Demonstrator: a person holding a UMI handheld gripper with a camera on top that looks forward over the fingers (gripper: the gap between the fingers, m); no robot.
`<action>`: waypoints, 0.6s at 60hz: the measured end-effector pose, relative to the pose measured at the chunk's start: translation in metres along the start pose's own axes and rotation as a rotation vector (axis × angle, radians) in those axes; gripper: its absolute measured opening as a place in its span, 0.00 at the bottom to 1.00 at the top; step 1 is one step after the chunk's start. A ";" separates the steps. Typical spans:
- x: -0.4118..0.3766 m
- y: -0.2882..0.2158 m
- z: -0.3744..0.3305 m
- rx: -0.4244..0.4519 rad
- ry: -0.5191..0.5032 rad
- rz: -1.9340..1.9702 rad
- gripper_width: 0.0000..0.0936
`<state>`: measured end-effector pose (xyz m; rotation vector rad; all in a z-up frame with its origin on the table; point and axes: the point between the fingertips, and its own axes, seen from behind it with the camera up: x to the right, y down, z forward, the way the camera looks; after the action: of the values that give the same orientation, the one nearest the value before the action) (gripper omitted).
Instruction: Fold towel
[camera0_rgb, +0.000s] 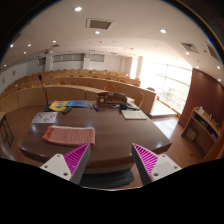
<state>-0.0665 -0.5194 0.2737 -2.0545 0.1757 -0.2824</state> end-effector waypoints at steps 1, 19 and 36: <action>-0.001 0.001 0.000 -0.002 -0.003 0.002 0.91; -0.056 0.080 0.006 -0.115 -0.056 -0.016 0.91; -0.247 0.116 0.070 -0.189 -0.261 -0.059 0.91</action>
<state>-0.2857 -0.4562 0.1087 -2.2637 -0.0201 -0.0322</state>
